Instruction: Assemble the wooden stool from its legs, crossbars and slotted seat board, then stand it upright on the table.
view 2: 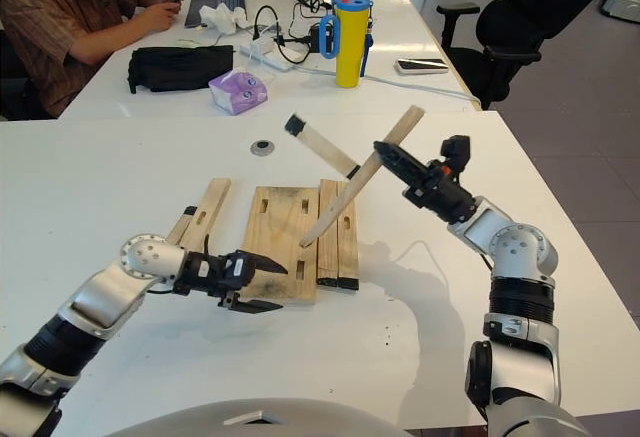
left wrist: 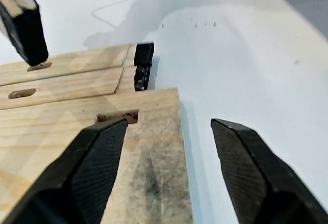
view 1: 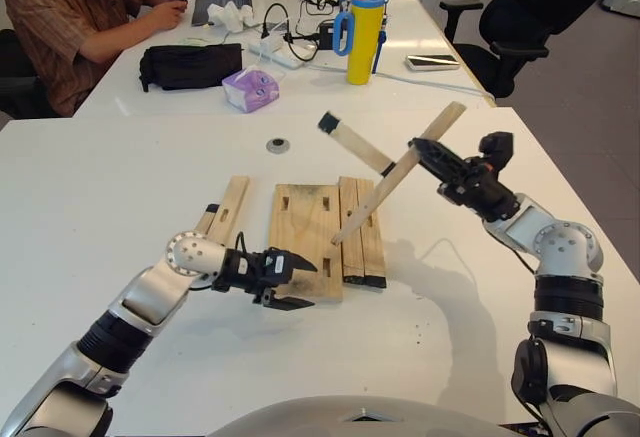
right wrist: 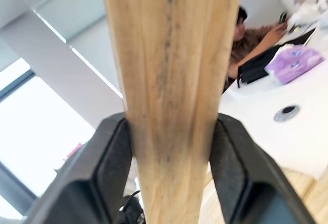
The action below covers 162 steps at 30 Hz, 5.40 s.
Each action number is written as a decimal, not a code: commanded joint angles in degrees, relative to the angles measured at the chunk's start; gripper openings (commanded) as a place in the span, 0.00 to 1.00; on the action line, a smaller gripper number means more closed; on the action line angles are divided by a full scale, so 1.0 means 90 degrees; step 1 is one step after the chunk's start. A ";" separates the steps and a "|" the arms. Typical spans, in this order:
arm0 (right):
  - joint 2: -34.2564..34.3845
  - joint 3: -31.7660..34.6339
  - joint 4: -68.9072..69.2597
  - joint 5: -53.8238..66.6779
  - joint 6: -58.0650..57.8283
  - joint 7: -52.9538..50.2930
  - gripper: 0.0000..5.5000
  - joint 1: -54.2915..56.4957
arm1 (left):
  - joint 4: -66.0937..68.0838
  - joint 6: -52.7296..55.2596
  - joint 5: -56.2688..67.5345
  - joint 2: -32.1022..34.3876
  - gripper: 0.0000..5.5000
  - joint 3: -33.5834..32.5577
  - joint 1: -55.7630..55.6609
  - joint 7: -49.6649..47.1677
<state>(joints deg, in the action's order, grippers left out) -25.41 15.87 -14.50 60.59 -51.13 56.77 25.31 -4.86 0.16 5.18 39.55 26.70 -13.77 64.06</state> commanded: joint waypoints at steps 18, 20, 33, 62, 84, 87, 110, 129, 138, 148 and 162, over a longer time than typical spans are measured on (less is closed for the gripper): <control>0.0239 -0.1602 -0.1032 -0.2188 0.1932 0.2479 0.37 0.0832 | 0.1641 -0.0928 -0.1258 0.0054 0.55 0.0539 0.0161 0.0054; 0.0336 -0.1647 -0.1211 -0.2441 0.2302 0.2493 0.37 0.0911 | 0.1661 -0.0951 -0.1286 0.0075 0.55 0.0576 0.0178 0.0086; 0.0218 -0.2179 -0.0414 -0.3510 0.3792 0.2624 0.37 0.0817 | 0.1431 -0.0568 -0.1298 0.0165 0.55 0.0658 0.0773 -0.0111; -0.0850 -0.2998 0.0444 -0.5614 0.5189 0.1634 0.61 0.0169 | 0.1939 0.1078 -0.1523 -0.0947 0.55 0.0469 0.1533 -0.2725; 0.1908 -0.2172 0.3744 -0.2054 0.0432 -0.5165 0.61 -0.0529 | 0.3074 0.0165 -0.1619 -0.0730 0.55 0.0516 0.0637 -0.2057; 0.1570 -0.2625 0.3464 -0.2643 0.0559 -0.5104 0.61 -0.1244 | 0.3139 0.0230 -0.1597 -0.0807 0.55 0.0540 0.0620 -0.2066; 0.1311 -0.2405 0.2924 -0.1523 0.1049 -0.5494 0.61 -0.0585 | 0.3385 0.0383 -0.1478 -0.0910 0.55 0.0434 0.0884 -0.2318; -0.0878 -0.2410 0.4448 -0.1555 -0.1117 -0.4480 0.61 -0.2494 | 0.3197 0.0350 -0.1404 -0.0692 0.55 0.0236 0.1170 -0.2316; -0.0605 -0.2120 0.4947 -0.1501 -0.0927 -0.4217 0.61 -0.2360 | 0.3157 0.0335 -0.1446 -0.0676 0.55 0.0268 0.1186 -0.2282; -0.0066 -0.2585 0.3899 -0.1759 -0.1916 -0.4586 0.61 -0.2345 | 0.3025 0.0374 -0.1519 -0.0680 0.55 0.0344 0.1076 -0.2226; 0.0428 -0.2365 0.4050 -0.2248 -0.2155 -0.4835 0.61 -0.1608 | 0.2726 0.0636 -0.1366 -0.0889 0.55 0.0361 0.1312 -0.2420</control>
<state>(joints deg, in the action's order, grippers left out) -26.08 -6.93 20.82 39.40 -68.42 15.98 9.24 13.08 -5.73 -2.16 28.44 25.76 -11.40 39.23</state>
